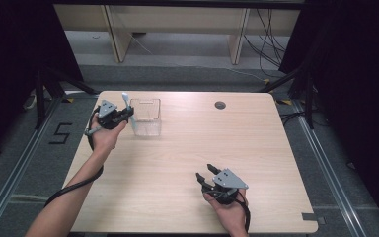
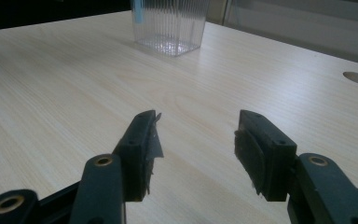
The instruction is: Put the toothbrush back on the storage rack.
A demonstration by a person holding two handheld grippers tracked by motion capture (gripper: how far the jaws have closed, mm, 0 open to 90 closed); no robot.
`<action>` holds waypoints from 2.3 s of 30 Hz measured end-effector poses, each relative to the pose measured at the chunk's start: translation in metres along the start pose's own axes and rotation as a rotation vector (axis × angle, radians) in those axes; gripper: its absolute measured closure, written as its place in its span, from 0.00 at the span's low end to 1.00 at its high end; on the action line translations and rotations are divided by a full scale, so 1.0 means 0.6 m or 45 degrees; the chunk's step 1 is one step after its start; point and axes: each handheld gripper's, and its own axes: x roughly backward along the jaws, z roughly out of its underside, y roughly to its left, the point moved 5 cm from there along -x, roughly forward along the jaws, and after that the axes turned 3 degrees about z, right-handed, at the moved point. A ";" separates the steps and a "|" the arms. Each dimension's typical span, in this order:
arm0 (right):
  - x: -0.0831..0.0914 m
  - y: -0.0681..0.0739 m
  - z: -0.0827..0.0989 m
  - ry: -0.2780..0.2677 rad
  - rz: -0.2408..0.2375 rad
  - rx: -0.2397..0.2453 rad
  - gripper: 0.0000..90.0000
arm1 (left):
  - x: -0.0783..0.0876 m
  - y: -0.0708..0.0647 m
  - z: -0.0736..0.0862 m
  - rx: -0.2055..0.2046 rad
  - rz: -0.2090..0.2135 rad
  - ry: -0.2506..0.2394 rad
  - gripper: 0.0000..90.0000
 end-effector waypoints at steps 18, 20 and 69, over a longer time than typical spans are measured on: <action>-0.001 0.001 0.001 0.000 0.010 -0.006 0.54 | -0.003 0.001 0.005 0.014 -0.001 0.020 0.91; -0.001 0.001 0.001 -0.002 0.011 -0.006 0.54 | -0.003 0.002 0.005 0.013 -0.001 0.020 0.91; -0.001 -0.001 0.001 -0.004 0.015 0.020 0.54 | 0.053 -0.011 0.027 0.070 0.012 0.073 0.45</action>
